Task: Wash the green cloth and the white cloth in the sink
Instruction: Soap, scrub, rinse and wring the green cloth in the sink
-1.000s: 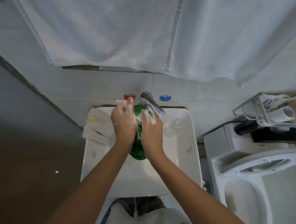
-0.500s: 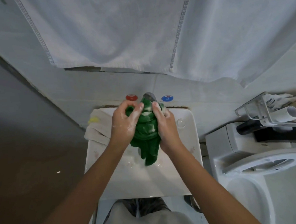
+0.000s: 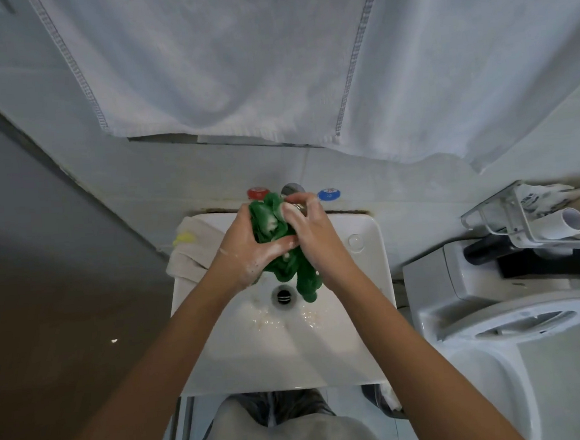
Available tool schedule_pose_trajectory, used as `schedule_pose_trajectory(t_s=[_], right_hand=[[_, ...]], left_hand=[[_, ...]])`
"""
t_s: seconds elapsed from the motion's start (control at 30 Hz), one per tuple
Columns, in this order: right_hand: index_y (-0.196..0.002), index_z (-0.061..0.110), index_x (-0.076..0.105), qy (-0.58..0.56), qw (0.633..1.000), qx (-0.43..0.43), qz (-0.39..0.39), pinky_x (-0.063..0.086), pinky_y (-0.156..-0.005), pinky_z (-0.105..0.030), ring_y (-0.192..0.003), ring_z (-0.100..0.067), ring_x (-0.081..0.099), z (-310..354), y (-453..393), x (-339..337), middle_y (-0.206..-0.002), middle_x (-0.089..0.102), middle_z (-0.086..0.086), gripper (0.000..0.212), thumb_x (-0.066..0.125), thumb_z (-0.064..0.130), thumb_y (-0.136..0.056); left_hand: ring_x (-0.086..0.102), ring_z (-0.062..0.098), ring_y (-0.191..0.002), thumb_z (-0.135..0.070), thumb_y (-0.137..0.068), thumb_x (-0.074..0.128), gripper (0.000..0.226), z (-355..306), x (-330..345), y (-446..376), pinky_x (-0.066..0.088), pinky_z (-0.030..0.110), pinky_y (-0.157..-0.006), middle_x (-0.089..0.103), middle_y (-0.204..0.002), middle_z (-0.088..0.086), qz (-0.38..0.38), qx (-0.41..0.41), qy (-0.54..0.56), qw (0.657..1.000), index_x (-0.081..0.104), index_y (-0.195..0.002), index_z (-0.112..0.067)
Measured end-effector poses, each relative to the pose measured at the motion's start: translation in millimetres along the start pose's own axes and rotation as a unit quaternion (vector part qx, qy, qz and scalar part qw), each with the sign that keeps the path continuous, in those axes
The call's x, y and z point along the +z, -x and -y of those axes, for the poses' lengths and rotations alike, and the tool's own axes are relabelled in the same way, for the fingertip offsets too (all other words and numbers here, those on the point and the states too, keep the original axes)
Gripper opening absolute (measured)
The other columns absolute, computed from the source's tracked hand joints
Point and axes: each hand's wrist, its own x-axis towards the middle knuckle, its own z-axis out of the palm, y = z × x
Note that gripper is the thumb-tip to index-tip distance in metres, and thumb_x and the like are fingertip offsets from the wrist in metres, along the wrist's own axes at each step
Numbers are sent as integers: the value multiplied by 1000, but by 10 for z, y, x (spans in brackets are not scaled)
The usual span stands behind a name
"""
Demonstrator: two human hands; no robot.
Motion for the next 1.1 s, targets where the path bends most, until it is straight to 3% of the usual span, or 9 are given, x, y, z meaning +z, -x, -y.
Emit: schedule_pose_trajectory(t_s=[0.07, 0.23, 0.33, 0.5, 0.63, 0.73, 0.8, 0.97, 1.1], right_hand=[[-113, 21, 49, -42, 999, 23, -9, 50, -82, -22, -95, -6, 58, -23, -4, -46, -105, 56, 5, 22, 50, 37, -97], [-115, 13, 59, 40, 997, 15, 70, 54, -84, -25, -98, -13, 62, -254, 100, -170, -102, 62, 4, 40, 58, 44, -91], [-96, 27, 62, 90, 985, 19, 149, 58, -78, -29, -87, -16, 70, -342, 149, -236, -95, 70, -1, 19, 75, 31, -82], [-80, 14, 65, 175, 965, 58, 185, 46, -57, -26, -58, -14, 57, -513, 117, -347, -67, 61, -1, 17, 80, 20, -75], [-72, 16, 67, 179, 956, 85, 217, 48, -59, -25, -62, -15, 61, -606, 91, -502, -65, 63, 0, 13, 78, 18, -79], [-86, 19, 68, 118, 965, 82, 217, 51, -72, -22, -81, -17, 68, -670, 97, -587, -85, 69, -3, 3, 70, 19, -87], [-103, 16, 65, 67, 973, 73, 209, 51, -80, -23, -94, -17, 67, -720, 116, -627, -100, 70, -4, 11, 62, 19, -93], [-105, 15, 55, -56, 991, 52, 109, 54, -82, -28, -99, -19, 66, -785, 163, -570, -103, 66, -5, 11, 57, 12, -95], [-115, 11, 55, -139, 989, 34, 29, 55, -79, -29, -99, -18, 67, -756, 184, -418, -105, 67, -4, 22, 57, 16, -93]], left_hand=[[60, 8, -95, -6, -73, 77, 50, 0, -39, -13, 49, 20, -79, 61, -98, -7, -30, 18, -7, 999, 48, -112, -14], [65, 6, -76, 12, -75, 67, 37, -29, -244, -71, 50, 14, -63, 63, -88, 3, -105, 46, 52, 992, 53, -109, 6], [65, 1, -71, 8, -71, 70, 45, -8, -298, -92, 51, 16, -61, 62, -88, 5, -114, 54, 85, 988, 51, -111, 8], [66, 8, -74, -7, -61, 67, 50, 85, -379, -114, 53, 21, -64, 63, -87, 7, -143, 59, 109, 982, 53, -107, 7], [65, 2, -68, -3, -60, 68, 33, 103, -482, -119, 52, 18, -60, 62, -81, 2, -155, 72, 114, 979, 56, -90, -12], [64, -3, -67, 14, -67, 69, 43, 141, -559, -134, 51, 14, -59, 60, -83, 0, -178, 75, 113, 975, 53, -88, -20], [64, -2, -72, 16, -65, 68, 50, 184, -600, -122, 51, 14, -62, 59, -88, -1, -174, 74, 120, 974, 53, -94, -23], [63, 3, -100, 8, -67, 65, 66, 329, -631, -34, 51, 20, -85, 67, -104, -14, -109, 59, 77, 989, 57, -114, -36], [64, 11, -101, 13, -75, 65, 54, 346, -452, 29, 54, 28, -86, 65, -108, 3, -89, 43, 81, 992, 65, -112, -25]])
